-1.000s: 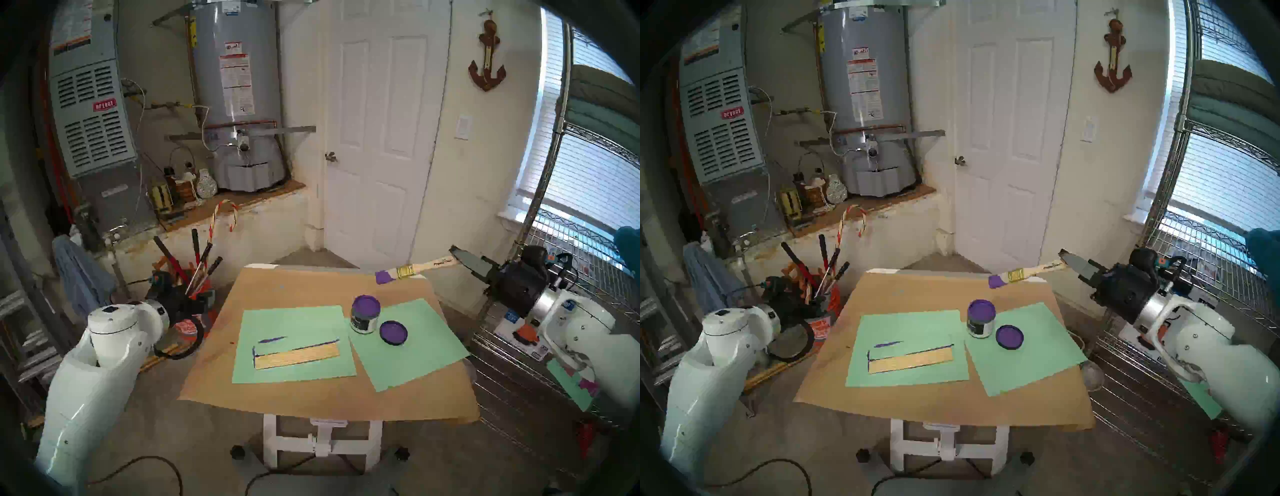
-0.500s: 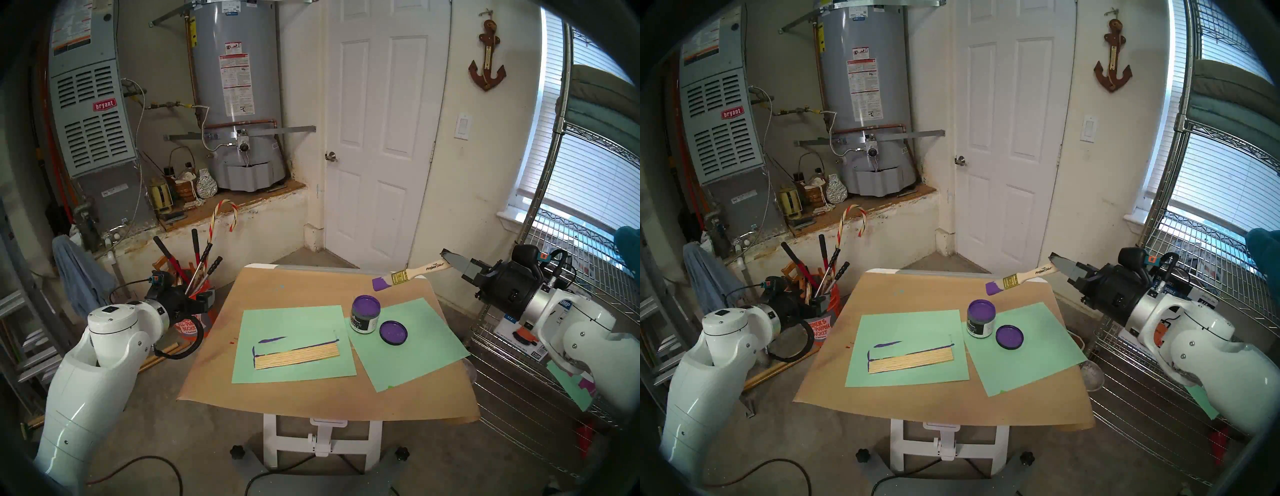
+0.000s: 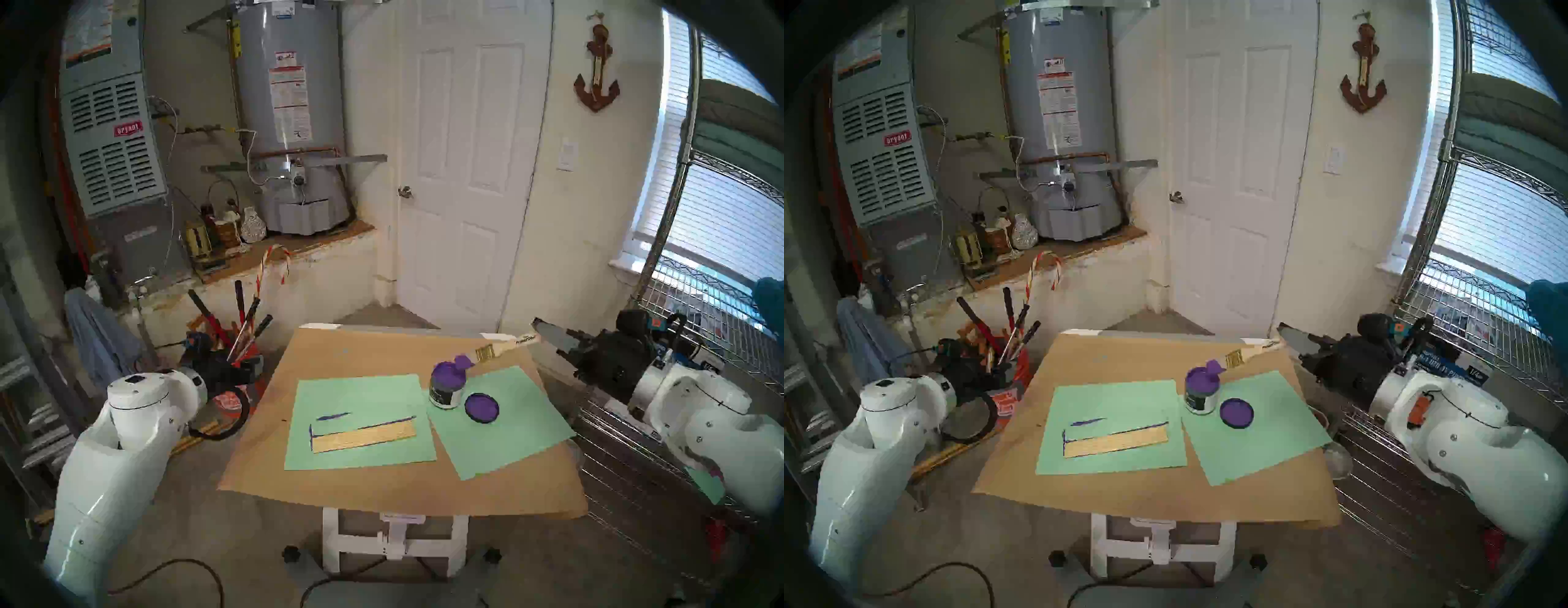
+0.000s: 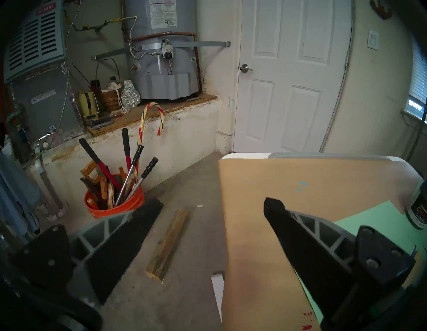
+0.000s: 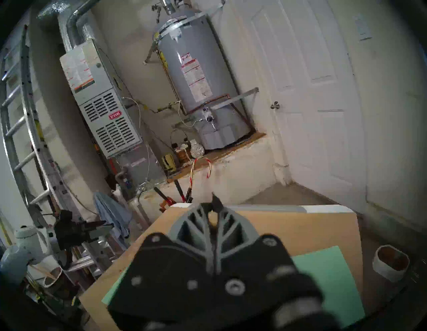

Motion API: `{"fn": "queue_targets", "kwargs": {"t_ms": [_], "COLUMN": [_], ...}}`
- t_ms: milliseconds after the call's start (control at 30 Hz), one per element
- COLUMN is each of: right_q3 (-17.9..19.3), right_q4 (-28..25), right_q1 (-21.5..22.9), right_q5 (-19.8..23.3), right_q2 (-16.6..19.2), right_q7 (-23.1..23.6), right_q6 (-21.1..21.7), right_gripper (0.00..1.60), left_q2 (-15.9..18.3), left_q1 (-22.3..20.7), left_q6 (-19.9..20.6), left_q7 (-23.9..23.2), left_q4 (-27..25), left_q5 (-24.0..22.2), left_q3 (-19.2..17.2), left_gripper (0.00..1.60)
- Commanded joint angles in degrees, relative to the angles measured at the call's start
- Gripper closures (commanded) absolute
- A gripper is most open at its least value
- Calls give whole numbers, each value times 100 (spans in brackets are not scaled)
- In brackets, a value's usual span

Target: Pick up brush, dip the brush into paint, and paint the wood

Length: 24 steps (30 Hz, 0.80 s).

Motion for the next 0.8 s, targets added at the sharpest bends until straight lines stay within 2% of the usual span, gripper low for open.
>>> {"fn": "queue_targets", "kwargs": {"t_ms": [0, 333, 767], "right_q3": [-48, -124, -511], "right_q4": [-81, -85, -76], "right_q1": [135, 148, 382], "right_q5": [-85, -268, -369], "right_q2": [86, 110, 359], "right_q7": [-111, -176, -408], "right_q6": [-120, -145, -249], "right_gripper": [160, 160, 160], "left_q2": [6, 7, 7], "left_q1": [-27, -27, -27], "left_q6": [-14, -14, -15], "left_q7": [10, 10, 10], "left_q4": [-100, -99, -99], "left_q5": [-14, -14, -14], "left_q3": [-65, -65, -65], "left_gripper": [0, 0, 0]}}
